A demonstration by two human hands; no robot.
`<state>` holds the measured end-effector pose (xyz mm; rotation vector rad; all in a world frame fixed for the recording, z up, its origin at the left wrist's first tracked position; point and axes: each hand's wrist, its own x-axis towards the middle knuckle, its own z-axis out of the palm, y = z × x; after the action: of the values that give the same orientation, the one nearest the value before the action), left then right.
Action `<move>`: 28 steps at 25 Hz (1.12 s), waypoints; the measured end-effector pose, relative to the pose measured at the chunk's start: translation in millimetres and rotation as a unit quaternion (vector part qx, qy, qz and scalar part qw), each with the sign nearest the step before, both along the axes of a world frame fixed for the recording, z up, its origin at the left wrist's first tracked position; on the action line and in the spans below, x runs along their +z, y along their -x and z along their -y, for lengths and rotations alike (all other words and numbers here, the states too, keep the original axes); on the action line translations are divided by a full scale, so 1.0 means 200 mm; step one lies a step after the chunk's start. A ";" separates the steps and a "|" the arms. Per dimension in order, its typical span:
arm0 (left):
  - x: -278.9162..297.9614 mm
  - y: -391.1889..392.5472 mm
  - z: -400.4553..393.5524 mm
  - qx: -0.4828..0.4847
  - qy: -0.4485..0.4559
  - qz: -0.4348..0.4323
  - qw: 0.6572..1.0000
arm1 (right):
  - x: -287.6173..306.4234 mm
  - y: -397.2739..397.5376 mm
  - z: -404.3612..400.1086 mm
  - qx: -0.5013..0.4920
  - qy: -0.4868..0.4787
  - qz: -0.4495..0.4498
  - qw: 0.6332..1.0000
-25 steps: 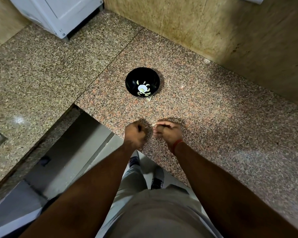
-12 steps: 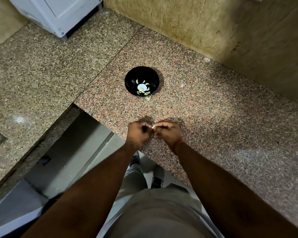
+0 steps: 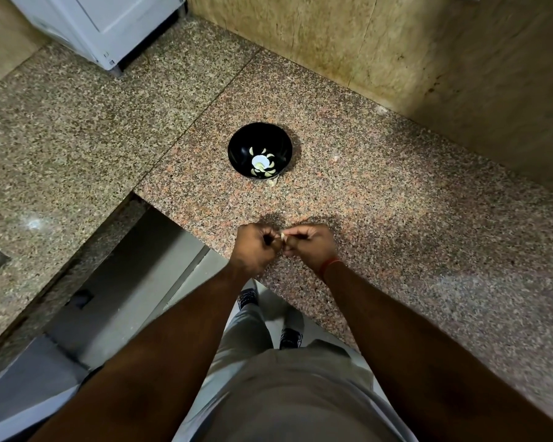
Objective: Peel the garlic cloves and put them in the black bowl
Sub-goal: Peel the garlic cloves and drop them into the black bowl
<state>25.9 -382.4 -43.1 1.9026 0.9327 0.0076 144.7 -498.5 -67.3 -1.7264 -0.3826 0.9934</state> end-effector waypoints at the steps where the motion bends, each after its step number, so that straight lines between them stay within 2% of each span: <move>1: 0.00 0.00 0.00 -0.004 0.004 0.001 1.000 | 0.01 0.00 0.00 0.000 -0.004 -0.009 1.000; 14: -0.01 0.00 0.02 -0.008 -0.020 -0.015 1.000 | 0.05 0.02 0.00 -0.006 0.010 -0.022 1.000; 22: 0.01 0.01 0.02 0.076 0.119 0.045 0.989 | 0.07 -0.01 -0.01 0.025 -0.021 -0.076 0.997; 28: 0.01 0.01 0.01 0.060 0.112 0.025 0.992 | 0.08 -0.03 -0.02 0.030 0.004 -0.102 0.994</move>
<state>24.4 -384.2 -41.2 1.6312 0.9719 0.0208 150.8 -494.9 -51.9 -1.6104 -0.2993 1.2037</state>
